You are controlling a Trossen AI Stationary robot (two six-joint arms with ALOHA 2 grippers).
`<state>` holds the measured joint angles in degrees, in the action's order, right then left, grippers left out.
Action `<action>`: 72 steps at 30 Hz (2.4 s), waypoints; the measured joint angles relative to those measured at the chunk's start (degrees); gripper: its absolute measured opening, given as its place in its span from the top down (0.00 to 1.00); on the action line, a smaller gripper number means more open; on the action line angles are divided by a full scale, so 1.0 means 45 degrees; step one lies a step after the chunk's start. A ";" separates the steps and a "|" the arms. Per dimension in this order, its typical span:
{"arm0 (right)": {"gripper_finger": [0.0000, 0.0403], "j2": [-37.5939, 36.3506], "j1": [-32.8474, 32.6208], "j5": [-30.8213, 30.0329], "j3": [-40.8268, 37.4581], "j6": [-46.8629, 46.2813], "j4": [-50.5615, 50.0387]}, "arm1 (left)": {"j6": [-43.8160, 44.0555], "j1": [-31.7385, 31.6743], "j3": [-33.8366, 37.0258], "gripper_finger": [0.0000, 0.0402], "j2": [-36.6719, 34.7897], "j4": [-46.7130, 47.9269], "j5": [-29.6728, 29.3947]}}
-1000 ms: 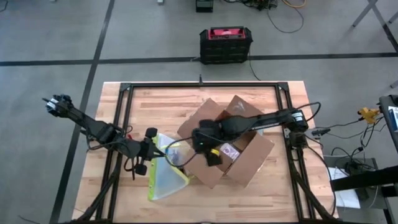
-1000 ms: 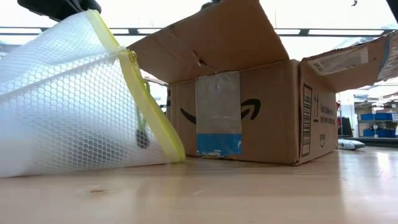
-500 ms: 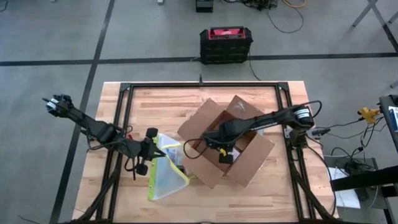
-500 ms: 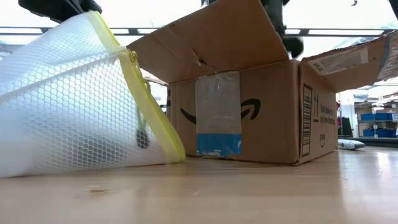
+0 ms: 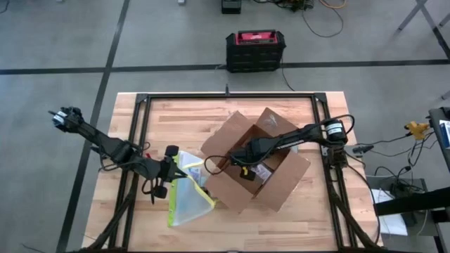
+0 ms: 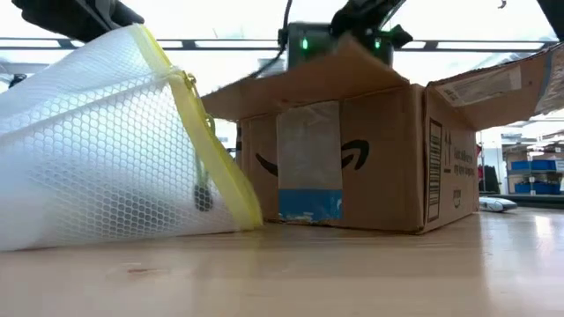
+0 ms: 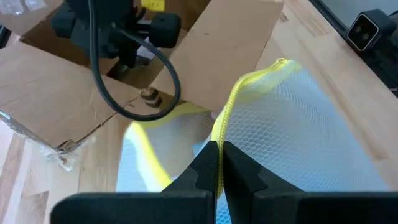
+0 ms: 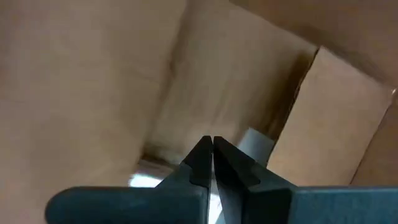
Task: Unpack boxes
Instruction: Put the green earphones into the transparent zip lock bag
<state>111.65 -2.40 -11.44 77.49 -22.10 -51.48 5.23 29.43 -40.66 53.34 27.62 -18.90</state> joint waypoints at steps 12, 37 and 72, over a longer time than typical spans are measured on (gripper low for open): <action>1.00 -0.0867 0.0435 -0.1466 0.0337 -0.0786 -0.2410 | 0.0005 0.0000 0.0000 1.00 -0.0005 -0.0056 0.0000; 0.77 -0.0454 0.1001 -0.0673 0.0296 1.0713 -0.1897 | 0.0773 0.0000 0.0000 1.00 0.0005 -0.0593 -0.0931; 0.66 -0.1032 -0.0636 0.0908 0.0894 1.4721 -0.1639 | 0.0858 -0.0053 0.0000 1.00 -0.0005 -0.0967 -0.1392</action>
<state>107.00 -5.26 -7.35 81.52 44.15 -58.85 9.09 29.19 -40.66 53.32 23.27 -25.16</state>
